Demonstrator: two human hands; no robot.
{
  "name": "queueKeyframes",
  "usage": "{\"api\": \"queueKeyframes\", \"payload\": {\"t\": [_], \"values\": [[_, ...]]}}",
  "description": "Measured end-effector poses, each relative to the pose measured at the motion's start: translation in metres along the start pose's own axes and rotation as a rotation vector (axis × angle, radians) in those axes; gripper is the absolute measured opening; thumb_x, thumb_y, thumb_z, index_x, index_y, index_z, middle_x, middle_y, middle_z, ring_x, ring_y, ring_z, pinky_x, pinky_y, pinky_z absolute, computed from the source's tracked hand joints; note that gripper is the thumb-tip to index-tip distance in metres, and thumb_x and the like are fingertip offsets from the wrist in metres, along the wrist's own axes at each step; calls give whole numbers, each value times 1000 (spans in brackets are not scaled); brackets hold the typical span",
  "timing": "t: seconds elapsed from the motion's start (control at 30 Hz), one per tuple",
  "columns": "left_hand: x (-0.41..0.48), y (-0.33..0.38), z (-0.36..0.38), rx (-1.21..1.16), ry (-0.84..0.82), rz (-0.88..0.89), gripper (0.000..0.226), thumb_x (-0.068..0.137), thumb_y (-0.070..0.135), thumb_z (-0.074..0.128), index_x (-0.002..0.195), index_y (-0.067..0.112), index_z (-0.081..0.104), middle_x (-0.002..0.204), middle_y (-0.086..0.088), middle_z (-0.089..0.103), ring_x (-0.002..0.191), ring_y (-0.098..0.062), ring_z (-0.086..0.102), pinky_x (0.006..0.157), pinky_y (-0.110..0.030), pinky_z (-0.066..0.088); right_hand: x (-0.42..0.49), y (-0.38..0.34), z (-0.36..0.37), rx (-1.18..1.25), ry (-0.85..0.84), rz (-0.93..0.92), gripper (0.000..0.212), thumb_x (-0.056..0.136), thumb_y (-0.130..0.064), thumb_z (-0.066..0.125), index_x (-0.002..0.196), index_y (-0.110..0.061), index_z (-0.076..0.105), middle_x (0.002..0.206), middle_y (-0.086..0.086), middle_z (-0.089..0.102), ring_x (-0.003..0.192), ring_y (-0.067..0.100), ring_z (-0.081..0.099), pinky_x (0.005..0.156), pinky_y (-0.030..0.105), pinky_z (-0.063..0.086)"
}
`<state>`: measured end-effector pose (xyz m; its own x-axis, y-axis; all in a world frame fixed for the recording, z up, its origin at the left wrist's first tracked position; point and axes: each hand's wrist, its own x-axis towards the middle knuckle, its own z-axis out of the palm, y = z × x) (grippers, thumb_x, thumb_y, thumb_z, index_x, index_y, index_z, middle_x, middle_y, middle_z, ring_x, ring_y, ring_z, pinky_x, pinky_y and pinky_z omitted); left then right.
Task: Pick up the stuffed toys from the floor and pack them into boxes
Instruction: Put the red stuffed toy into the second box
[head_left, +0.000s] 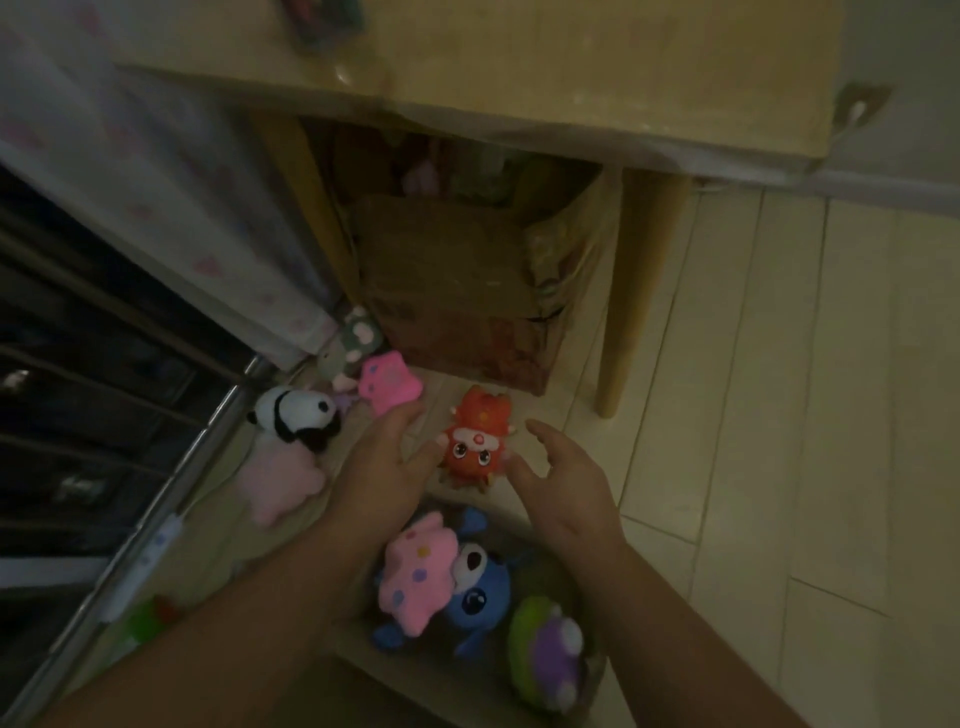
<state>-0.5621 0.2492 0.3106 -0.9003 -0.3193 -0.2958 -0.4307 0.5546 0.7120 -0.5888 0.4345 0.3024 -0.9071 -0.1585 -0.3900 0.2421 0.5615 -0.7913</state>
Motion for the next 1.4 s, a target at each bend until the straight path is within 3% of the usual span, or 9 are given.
{"api": "queueKeyframes", "payload": {"t": [0.17, 0.27, 0.37, 0.6, 0.77, 0.97, 1.07, 1.2, 1.4], "values": [[37, -23, 7, 30, -51, 62, 40, 92, 25, 58, 131, 19, 50, 118, 7, 49, 110, -7, 44, 84, -13, 30, 31, 5, 36, 42, 48, 44, 50, 91, -39, 58, 139, -28, 45, 133, -3, 55, 101, 1, 44, 78, 11, 30], [70, -51, 14, 69, -98, 105, 22, 92, 20, 59, 113, 24, 54, 94, 17, 47, 89, 1, 47, 67, -7, 32, 53, 13, 68, 77, 81, 124, 49, 91, -38, 58, 138, -28, 46, 130, -5, 56, 100, 3, 48, 67, 0, 32], [118, -84, 31, 44, -234, 111, 21, 90, 22, 61, 104, 34, 51, 95, 20, 53, 86, 5, 50, 66, 3, 32, 81, 35, 104, 77, 164, 205, 51, 91, -44, 56, 139, -31, 44, 135, -4, 54, 116, 11, 52, 83, 11, 35], [212, -181, 82, 102, -366, 183, 39, 87, 39, 59, 126, 31, 52, 124, 5, 57, 109, -14, 55, 95, -37, 48, 152, 100, 192, 30, 249, 360, 55, 90, -45, 56, 141, -28, 43, 138, 1, 52, 123, 16, 51, 86, 19, 34], [261, -234, 116, 69, -422, 145, 38, 89, 37, 57, 126, 30, 51, 113, 11, 55, 105, -12, 55, 93, -41, 49, 204, 135, 223, -19, 205, 346, 50, 93, -40, 53, 140, -26, 42, 137, 0, 53, 119, 17, 52, 69, 7, 35], [297, -275, 155, 56, -400, 172, 47, 88, 38, 60, 133, 27, 48, 116, 14, 50, 102, -1, 44, 82, -24, 36, 265, 183, 251, -45, 133, 382, 63, 84, -48, 64, 139, -28, 43, 134, 1, 54, 116, 21, 55, 87, 27, 43], [315, -290, 174, 46, -443, 137, 56, 83, 37, 67, 135, 27, 47, 120, 8, 52, 103, -3, 48, 79, -21, 38, 293, 203, 259, -49, -65, 397, 87, 68, -46, 80, 142, -26, 37, 130, 3, 54, 117, 23, 54, 97, 39, 49], [331, -311, 193, 134, -653, 147, 93, 53, 54, 81, 136, 34, 43, 141, 0, 41, 124, -12, 43, 98, -25, 38, 319, 218, 270, -57, -375, 468, 126, 58, -38, 88, 150, -28, 4, 148, 10, 35, 133, 30, 40, 109, 43, 38], [342, -327, 203, 54, -682, 36, 94, 62, 19, 86, 139, 36, 35, 138, 4, 42, 121, -17, 47, 99, -30, 44, 339, 230, 278, -46, -332, 460, 125, 61, -24, 88, 150, -23, 0, 150, 13, 29, 136, 32, 34, 111, 42, 35]]}}
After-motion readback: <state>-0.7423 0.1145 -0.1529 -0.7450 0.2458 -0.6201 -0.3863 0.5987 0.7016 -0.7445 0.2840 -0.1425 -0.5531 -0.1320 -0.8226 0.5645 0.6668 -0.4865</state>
